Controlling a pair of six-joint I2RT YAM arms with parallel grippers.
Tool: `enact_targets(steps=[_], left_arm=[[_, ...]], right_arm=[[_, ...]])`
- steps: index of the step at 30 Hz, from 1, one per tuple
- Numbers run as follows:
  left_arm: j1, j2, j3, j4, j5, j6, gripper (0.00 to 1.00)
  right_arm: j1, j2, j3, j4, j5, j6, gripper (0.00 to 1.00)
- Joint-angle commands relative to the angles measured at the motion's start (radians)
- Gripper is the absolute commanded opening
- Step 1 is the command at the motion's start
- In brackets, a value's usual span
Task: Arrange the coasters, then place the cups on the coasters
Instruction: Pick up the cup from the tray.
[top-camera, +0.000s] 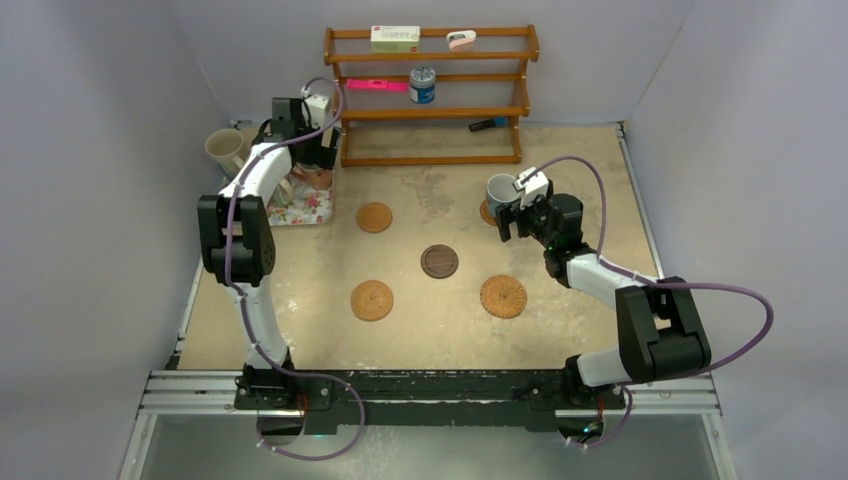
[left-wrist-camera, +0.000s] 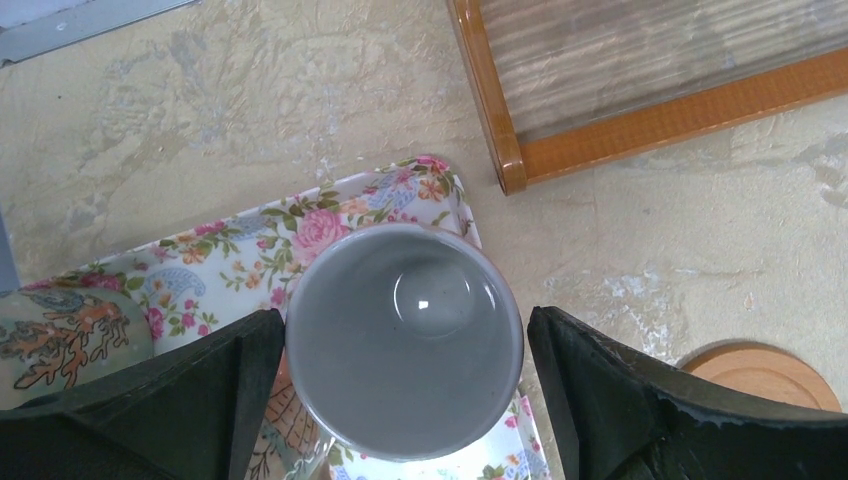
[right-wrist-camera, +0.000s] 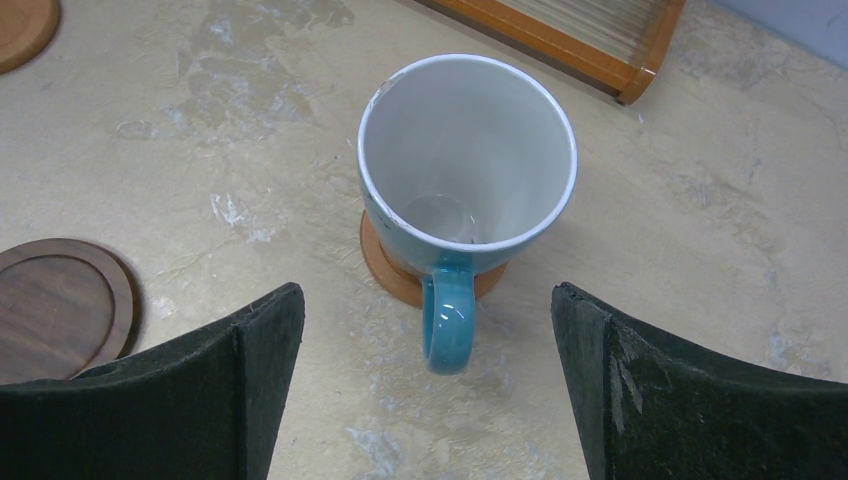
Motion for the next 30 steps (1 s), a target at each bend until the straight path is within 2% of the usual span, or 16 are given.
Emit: enact_targets(steps=[1, 12, 23, 30], left_arm=[[0.013, 0.043, 0.044, -0.030, 0.015, -0.028, 1.00], [0.017, 0.047, 0.033, -0.007, -0.056, -0.037, 1.00], [0.016, 0.071, 0.045, -0.034, -0.025, -0.033, 0.99], [0.016, 0.055, 0.045, -0.032, 0.000, -0.042, 0.89]], right_arm=[[-0.002, 0.004, 0.037, 0.015, -0.002, -0.010, 0.94], [-0.002, 0.008, 0.037, 0.014, -0.002, -0.010, 0.94], [-0.002, 0.010, 0.039, 0.013, -0.002, -0.011, 0.94], [-0.002, 0.010, 0.040, 0.013, -0.002, -0.012, 0.94]])
